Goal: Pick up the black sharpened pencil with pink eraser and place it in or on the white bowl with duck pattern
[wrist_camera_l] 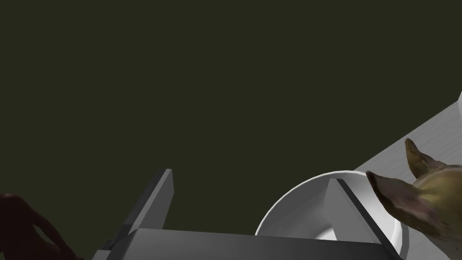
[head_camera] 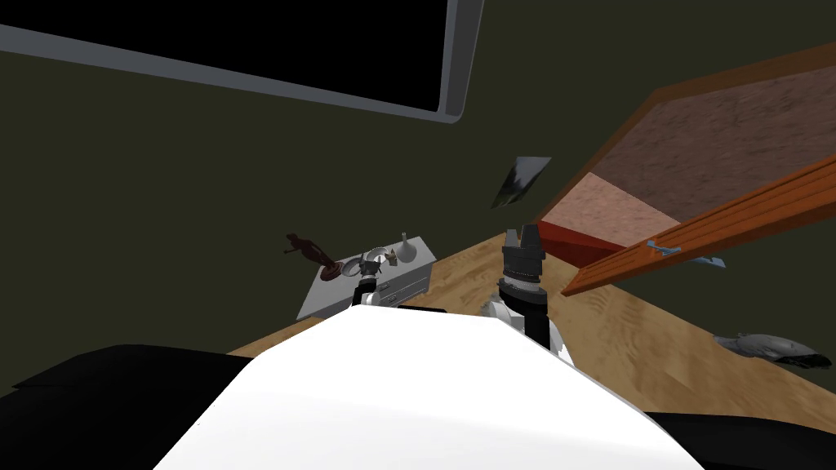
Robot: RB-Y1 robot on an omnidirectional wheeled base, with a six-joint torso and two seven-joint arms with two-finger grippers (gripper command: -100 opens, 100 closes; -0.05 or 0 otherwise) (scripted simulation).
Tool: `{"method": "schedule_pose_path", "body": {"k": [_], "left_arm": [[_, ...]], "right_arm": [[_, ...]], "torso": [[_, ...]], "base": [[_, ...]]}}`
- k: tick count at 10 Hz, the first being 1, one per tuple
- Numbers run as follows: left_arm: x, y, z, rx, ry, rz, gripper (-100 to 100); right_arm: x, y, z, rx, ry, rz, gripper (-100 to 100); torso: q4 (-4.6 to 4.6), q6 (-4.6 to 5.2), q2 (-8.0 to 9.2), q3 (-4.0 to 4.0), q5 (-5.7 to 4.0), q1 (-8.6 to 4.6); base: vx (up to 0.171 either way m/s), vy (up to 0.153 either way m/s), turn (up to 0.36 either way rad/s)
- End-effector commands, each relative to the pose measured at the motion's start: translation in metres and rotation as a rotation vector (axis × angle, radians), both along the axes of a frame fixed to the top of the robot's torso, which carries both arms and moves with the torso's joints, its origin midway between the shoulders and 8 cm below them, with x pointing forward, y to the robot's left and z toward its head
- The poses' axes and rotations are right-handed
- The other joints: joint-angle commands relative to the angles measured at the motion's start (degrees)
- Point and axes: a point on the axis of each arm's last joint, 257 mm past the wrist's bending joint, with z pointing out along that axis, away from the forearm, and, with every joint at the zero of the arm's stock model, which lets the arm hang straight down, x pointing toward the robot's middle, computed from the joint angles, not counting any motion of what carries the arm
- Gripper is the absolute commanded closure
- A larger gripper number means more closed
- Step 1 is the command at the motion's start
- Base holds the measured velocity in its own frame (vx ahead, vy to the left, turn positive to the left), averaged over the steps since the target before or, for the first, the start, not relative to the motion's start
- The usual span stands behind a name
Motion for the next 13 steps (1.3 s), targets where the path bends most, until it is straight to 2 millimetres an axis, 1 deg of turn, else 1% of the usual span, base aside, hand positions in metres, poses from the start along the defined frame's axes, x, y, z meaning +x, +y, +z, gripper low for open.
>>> {"method": "schedule_pose_path", "body": {"k": [1,2,7,9,12,13], "left_arm": [[0.001,0.005,-0.012,-0.052,0.004,0.012,-100],[0.0,0.005,-0.018,-0.052,0.016,0.014,-100],[-0.01,0.014,-0.065,-0.196,0.057,0.063,-100],[-0.014,0.015,-0.08,-0.243,0.069,0.08,-100],[-0.019,0.011,-0.098,-0.309,0.081,0.103,-100],[-0.019,0.014,-0.093,-0.292,0.078,0.098,-100]], "right_arm": [[0.0,0.0,0.0,0.0,0.0,0.0,0],[0.0,0.0,0.0,0.0,0.0,0.0,0],[0.0,0.0,0.0,0.0,0.0,0.0,0],[0.0,0.0,0.0,0.0,0.0,0.0,0],[0.0,0.0,0.0,0.0,0.0,0.0,0],[0.0,0.0,0.0,0.0,0.0,0.0,0]], "torso": [[0.0,0.0,0.0,0.0,0.0,0.0],[0.0,0.01,-0.02,-0.01,0.0,-0.02],[0.0,0.0,-0.02,-0.01,-0.01,-0.01],[0.0,0.0,-0.01,-0.01,0.0,0.02],[0.0,0.0,0.01,0.0,0.0,0.04],[0.01,0.0,0.01,0.01,0.0,0.03]], "base": [[0.021,-0.032,0.032],[0.013,-0.025,0.01],[0.019,-0.024,0.028],[0.019,-0.02,0.018],[0.014,-0.017,0.017],[0.006,-0.01,0.004]]}}
